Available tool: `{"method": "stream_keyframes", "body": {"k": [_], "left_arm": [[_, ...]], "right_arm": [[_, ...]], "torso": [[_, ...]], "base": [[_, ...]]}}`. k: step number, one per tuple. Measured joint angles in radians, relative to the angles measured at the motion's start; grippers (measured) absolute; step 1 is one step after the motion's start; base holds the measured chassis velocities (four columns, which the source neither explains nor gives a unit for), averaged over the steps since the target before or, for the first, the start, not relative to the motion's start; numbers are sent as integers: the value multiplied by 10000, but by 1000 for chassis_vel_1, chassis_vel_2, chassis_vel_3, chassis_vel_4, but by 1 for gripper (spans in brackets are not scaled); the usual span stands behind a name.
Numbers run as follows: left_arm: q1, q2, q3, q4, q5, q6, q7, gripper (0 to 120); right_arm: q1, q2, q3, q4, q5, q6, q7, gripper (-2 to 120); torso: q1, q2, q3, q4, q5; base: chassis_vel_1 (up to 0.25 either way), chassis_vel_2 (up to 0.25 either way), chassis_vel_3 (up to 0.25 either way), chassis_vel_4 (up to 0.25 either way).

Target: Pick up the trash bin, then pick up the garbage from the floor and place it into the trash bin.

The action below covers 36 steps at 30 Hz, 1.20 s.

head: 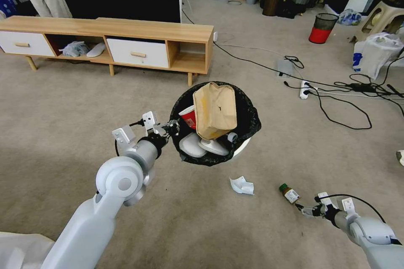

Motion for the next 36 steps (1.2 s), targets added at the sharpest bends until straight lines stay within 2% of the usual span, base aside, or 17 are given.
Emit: {"method": "stream_keyframes", "body": {"k": [15, 16, 17, 19, 22, 24, 25, 27, 28, 30, 36], "left_arm": [[-23, -40, 7, 56, 58, -5, 22, 3], [-41, -38, 0, 69, 59, -5, 24, 3], [-41, -38, 0, 69, 59, -5, 24, 3], [-63, -55, 7, 77, 61, -6, 25, 3], [-69, -80, 18, 82, 63, -6, 25, 3], [-75, -92, 21, 96, 76, -6, 26, 3], [-75, -92, 21, 96, 76, -6, 26, 3], [-96, -85, 23, 102, 77, -6, 30, 3], [-96, -85, 23, 102, 77, -6, 30, 3], [-106, -94, 23, 106, 77, -6, 34, 3], [-101, -104, 32, 120, 82, -6, 36, 3]], "right_arm": [[153, 332, -142, -341, -515, 242, -46, 99], [147, 334, -159, -299, -592, 281, -68, 93], [147, 334, -159, -299, -592, 281, -68, 93], [180, 330, -159, -265, -671, 317, -196, 82], [203, 318, -159, -264, -674, 323, -237, 76], [215, 290, -147, -267, -673, 368, -280, 64], [215, 290, -147, -267, -673, 368, -280, 64], [204, 265, -126, -273, -667, 408, -336, 51], [204, 265, -126, -273, -667, 408, -336, 51], [202, 257, -112, -283, -655, 451, -376, 41], [185, 256, -103, -285, -582, 507, -359, 30]], "torso": [[0, -1, 0, 0, 1], [0, -1, 0, 0, 1], [0, -1, 0, 0, 1], [0, -1, 0, 0, 1], [0, 0, 0, 1, 1], [0, -1, 0, 0, 1], [0, -1, 0, 0, 1], [0, -1, 0, 0, 0], [0, -1, 0, 0, 0], [1, 0, 0, 0, 0], [0, 0, 0, 0, 0]], "base": [[0, 0, 0, 0], [0, 0, 0, 0], [0, 0, 0, 0], [0, 0, 0, 0], [0, 0, 0, 0], [0, 0, 0, 0], [0, 0, 0, 0], [0, 0, 0, 0], [0, 0, 0, 0], [0, 0, 0, 0], [0, 0, 0, 0]]}}
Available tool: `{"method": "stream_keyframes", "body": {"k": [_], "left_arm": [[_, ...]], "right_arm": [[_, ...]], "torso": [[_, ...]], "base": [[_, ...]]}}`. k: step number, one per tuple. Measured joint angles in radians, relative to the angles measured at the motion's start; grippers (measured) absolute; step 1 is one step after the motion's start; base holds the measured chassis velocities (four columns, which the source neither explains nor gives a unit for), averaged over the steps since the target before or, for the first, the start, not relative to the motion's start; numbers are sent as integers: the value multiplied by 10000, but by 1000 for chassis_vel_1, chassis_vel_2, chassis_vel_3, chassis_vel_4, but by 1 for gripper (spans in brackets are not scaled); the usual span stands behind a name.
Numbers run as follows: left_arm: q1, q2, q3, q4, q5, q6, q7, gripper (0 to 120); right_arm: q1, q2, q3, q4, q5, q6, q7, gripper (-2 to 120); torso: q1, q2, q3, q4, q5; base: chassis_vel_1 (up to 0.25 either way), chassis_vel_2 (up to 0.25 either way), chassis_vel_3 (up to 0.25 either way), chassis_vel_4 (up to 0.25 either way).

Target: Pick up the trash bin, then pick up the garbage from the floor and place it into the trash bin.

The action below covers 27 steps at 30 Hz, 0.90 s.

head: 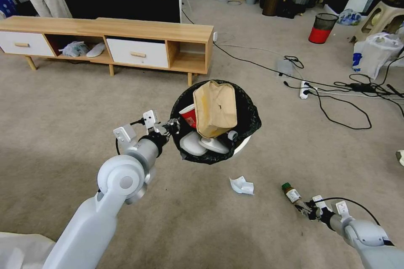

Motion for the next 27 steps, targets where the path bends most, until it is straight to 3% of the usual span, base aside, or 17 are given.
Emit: {"method": "stream_keyframes", "body": {"k": [2, 12, 23, 27], "left_arm": [[5, 10, 0, -6, 0, 0, 2, 3], [69, 91, -17, -59, -31, 0, 0, 3], [99, 189, -57, -97, -264, -5, -191, 3], [178, 236, -75, -143, -360, -6, -235, 3]], "right_arm": [[-23, -9, 0, 0, 51, 35, 31, 24], [-127, 2, 115, 266, 304, 59, 288, 23], [-1105, -441, 1251, 3281, 1833, 195, 1071, 23], [-1363, -401, 1933, 5284, 2875, 287, 1566, 23]], "torso": [[0, -1, 0, 1, 0], [0, 0, 0, 0, 2], [0, 0, 0, 0, 0], [0, 0, -1, -1, 0]], "base": [[0, 0, 0, 0], [0, 0, 0, 0], [0, 0, 0, 0], [0, 0, 0, 0]]}}
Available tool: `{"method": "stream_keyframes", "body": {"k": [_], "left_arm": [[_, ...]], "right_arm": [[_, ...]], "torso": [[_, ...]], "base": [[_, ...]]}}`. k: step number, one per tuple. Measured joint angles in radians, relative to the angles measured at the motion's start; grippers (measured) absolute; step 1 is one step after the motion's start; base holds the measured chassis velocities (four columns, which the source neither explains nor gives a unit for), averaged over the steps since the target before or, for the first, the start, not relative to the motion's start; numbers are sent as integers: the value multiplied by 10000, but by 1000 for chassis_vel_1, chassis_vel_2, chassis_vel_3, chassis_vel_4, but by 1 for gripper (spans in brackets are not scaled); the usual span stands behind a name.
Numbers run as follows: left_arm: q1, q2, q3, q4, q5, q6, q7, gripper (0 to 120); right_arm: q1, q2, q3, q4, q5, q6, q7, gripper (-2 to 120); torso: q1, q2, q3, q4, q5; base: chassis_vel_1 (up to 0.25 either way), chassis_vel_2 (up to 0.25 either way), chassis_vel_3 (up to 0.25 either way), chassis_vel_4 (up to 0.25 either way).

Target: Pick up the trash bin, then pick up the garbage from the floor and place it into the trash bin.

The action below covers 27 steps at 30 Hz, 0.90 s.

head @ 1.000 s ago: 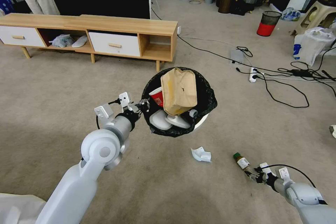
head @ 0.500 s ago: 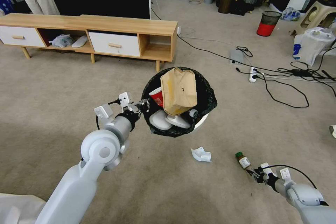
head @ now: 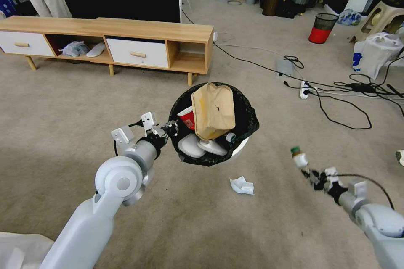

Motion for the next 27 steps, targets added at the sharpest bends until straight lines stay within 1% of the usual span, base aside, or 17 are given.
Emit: {"method": "stream_keyframes", "body": {"k": [1, 2, 3, 4, 6, 11, 12, 14, 16, 20, 22, 23, 25, 27], "left_arm": [[0, 0, 0, 0, 0, 0, 0, 3], [23, 18, 0, -6, -28, 0, -21, 3], [23, 18, 0, -6, -28, 0, -21, 3], [54, 33, 6, -7, -41, 2, -41, 3], [93, 42, 24, -15, -67, 22, -51, 3], [118, 56, 48, -18, -101, 43, -53, 3], [130, 63, 77, -18, -107, 54, -58, 3], [133, 64, 95, -17, -110, 60, -57, 3], [128, 39, 183, 9, -126, 69, -63, 3], [89, 6, 249, 78, -190, 74, -126, 3], [22, -18, 347, 105, -430, 96, -359, 3], [22, -18, 347, 105, -430, 96, -359, 3], [-78, -46, 459, 129, -787, 188, -709, 3], [-106, -48, 485, 144, -888, 207, -799, 3]], "right_arm": [[0, 0, 0, 0, 0, 0, 0, 23], [-9, 20, 117, 604, 167, 74, 9, 23], [-9, 20, 117, 604, 167, 74, 9, 23], [-5, 28, 201, 1485, 369, 166, 9, 23], [37, -3, 215, 2227, 564, 348, -23, 23], [116, -79, 171, 2845, 806, 643, -215, 23], [156, -171, 113, 3298, 1014, 827, -400, 23], [159, -224, 89, 3486, 1099, 915, -471, 23], [92, -430, 57, 4128, 1562, 1227, -818, 23], [70, -545, 59, 4351, 1790, 1570, -1171, 23], [53, -650, 64, 4400, 2028, 1937, -1547, 23], [53, -650, 64, 4400, 2028, 1937, -1547, 23], [79, -704, 53, 4418, 2223, 2123, -1836, 23], [98, -708, 44, 4419, 2256, 2152, -1879, 23]], "torso": [[0, 0, 0, 0, 0], [-1, 0, 0, 2, -2], [-1, 0, 0, 2, -2], [-1, 0, 0, 4, -1], [0, 0, 0, 2, -2], [0, 0, 0, 1, -1], [0, 0, 1, 2, 0], [0, 0, 0, 3, -2], [-1, 0, 0, 0, -1], [0, 0, 0, 0, -1], [-1, 0, 0, 0, 0], [-1, 0, 0, 0, 0], [0, 0, 0, 0, 2], [-1, 0, 0, 0, 2]], "base": [[0, 0, 0, 0], [0, 0, 0, 0], [0, 0, 0, 0], [0, 0, 0, 0], [0, 0, 0, 0], [0, 0, 0, 0], [0, 0, 0, 0], [0, 0, 0, 0], [0, 0, 0, 0], [0, 0, 0, 0], [0, 0, 0, 0], [0, 0, 0, 0], [0, 0, 0, 0], [0, 0, 0, 0]]}}
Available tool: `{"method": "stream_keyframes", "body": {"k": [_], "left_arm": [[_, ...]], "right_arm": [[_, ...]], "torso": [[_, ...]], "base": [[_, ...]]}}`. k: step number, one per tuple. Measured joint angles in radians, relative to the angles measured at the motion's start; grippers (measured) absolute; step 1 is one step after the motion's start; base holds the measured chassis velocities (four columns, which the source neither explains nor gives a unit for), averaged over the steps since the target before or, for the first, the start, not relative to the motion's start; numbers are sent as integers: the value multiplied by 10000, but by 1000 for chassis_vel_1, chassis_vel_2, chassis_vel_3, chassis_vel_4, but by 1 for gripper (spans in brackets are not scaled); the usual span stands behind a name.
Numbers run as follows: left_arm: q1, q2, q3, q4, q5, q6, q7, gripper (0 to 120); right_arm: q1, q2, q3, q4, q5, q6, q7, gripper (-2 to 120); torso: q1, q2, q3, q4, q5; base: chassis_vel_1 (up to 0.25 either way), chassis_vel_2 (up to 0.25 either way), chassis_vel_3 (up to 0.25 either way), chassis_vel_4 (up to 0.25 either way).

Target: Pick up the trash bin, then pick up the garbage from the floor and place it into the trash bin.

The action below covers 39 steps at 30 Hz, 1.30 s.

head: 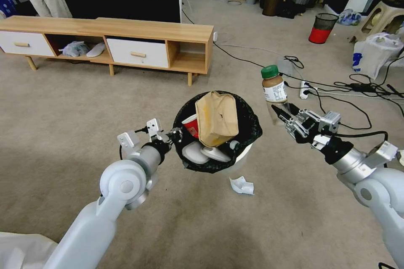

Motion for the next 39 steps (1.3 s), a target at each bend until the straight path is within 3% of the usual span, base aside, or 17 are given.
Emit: {"method": "stream_keyframes", "body": {"k": [5, 18, 39], "left_arm": [[-171, -4, 240, 108, -363, 121, -280, 3], [-326, -97, 580, 233, -421, 146, -281, 3], [-447, -240, 994, 166, -414, 179, -186, 3]], "right_arm": [[77, -167, -118, 66, 171, 35, -270, 23], [9, -864, -559, 376, 349, -60, -443, 23], [81, -1894, -1836, -969, 18, -75, -533, 22]], "torso": [[0, 0, 0, 0, -1], [0, -1, 0, 0, -1], [0, 0, 0, 1, 0]], "base": [[0, 0, 0, 0], [0, 0, 0, 0], [0, 0, 0, 0]]}}
